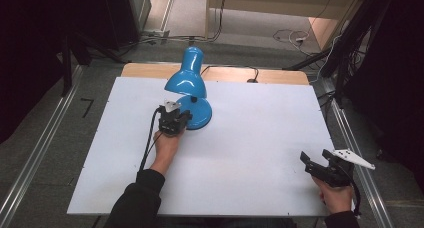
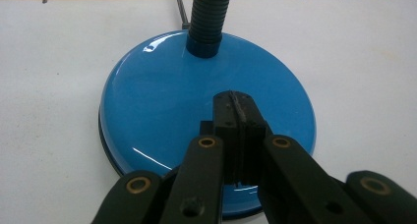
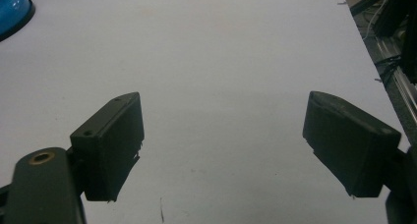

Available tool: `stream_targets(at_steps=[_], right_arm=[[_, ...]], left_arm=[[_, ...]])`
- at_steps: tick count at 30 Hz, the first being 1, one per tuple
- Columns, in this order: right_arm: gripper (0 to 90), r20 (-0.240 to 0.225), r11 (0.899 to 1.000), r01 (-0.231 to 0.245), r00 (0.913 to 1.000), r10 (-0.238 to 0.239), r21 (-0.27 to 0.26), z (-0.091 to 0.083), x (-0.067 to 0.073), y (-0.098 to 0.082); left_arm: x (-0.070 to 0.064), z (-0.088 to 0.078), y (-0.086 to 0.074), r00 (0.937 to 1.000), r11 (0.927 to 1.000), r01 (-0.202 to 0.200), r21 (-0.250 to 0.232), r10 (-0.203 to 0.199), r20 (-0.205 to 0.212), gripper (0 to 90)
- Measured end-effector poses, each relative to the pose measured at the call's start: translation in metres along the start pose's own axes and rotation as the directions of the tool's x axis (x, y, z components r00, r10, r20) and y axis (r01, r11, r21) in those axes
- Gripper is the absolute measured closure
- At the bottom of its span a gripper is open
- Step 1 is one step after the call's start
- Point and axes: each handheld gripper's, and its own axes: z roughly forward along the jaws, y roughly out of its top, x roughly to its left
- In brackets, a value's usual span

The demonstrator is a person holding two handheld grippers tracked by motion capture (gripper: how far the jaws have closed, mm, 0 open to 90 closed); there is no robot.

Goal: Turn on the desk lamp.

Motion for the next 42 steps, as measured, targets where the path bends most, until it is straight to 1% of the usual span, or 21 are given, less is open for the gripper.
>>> stream_targets(at_steps=[4, 8, 10, 12, 15, 22, 25, 31, 35, 37, 41, 42], right_arm=[[14.2, 0.002, 1.0, -0.004, 1.0, 0.004, -0.001, 0.0, 0.0, 0.0], [14.2, 0.001, 1.0, -0.004, 1.0, 0.004, 0.0, 0.0, 0.0, 0.0], [14.2, 0.001, 1.0, -0.003, 1.0, 0.003, -0.001, 0.0, 0.0, 0.0], [14.2, 0.0, 1.0, -0.003, 1.0, 0.003, 0.0, 0.0, 0.0, 0.0], [14.2, 0.003, 1.0, -0.004, 1.0, 0.004, 0.0, 0.0, 0.0, 0.0], [14.2, 0.0, 1.0, -0.007, 1.0, 0.007, -0.001, 0.0, 0.0, 0.0], [14.2, 0.001, 1.0, -0.003, 1.0, 0.003, 0.0, -0.001, 0.0, 0.0], [14.2, 0.002, 1.0, -0.012, 0.9999, 0.012, 0.0, -0.002, -0.001, -0.001], [14.2, 0.003, 1.0, -0.014, 0.9999, 0.014, 0.0, -0.002, -0.001, -0.001], [14.2, 0.003, 1.0, -0.013, 0.9999, 0.013, 0.001, -0.002, -0.001, -0.001], [14.2, 0.005, 1.0, -0.013, 0.9999, 0.013, -0.001, -0.002, -0.001, -0.001], [14.2, 0.006, 1.0, -0.015, 0.9999, 0.015, -0.001, -0.002, -0.001, -0.001]], left_arm=[[0.0, 0.0, 0.0, 1.0, 1.0, 0.006, -0.004, -0.006, 0.003, 90.0], [-0.002, 0.001, 0.002, 0.9999, 0.9999, -0.014, 0.0, 0.014, 0.004, 90.0], [-0.003, 0.002, 0.003, 0.9999, 0.9999, -0.015, 0.001, 0.015, 0.004, 90.0], [-0.003, 0.003, 0.002, 0.9998, 0.9997, -0.022, 0.013, 0.022, 0.002, 90.0], [-0.003, 0.004, 0.001, 0.9997, 0.9996, -0.024, 0.014, 0.024, 0.002, 90.0], [-0.008, 0.004, 0.0, 0.999, 0.9991, -0.039, 0.012, 0.04, -0.019, 90.0], [-0.008, 0.004, -0.001, 0.9991, 0.9993, -0.036, 0.008, 0.036, -0.022, 90.0], [-0.008, 0.004, -0.001, 0.9994, 0.9997, -0.024, 0.007, 0.024, -0.025, 90.0], [-0.009, 0.003, -0.001, 0.9989, 0.9994, -0.035, 0.005, 0.035, -0.031, 90.0], [-0.011, 0.003, -0.002, 0.9981, 0.9989, -0.047, 0.006, 0.048, -0.039, 90.0], [-0.01, 0.0, -0.003, 0.998, 0.9984, -0.053, 0.017, 0.054, -0.033, 90.0], [-0.011, -0.001, -0.004, 0.9975, 0.998, -0.06, 0.021, 0.061, -0.035, 90.0]])
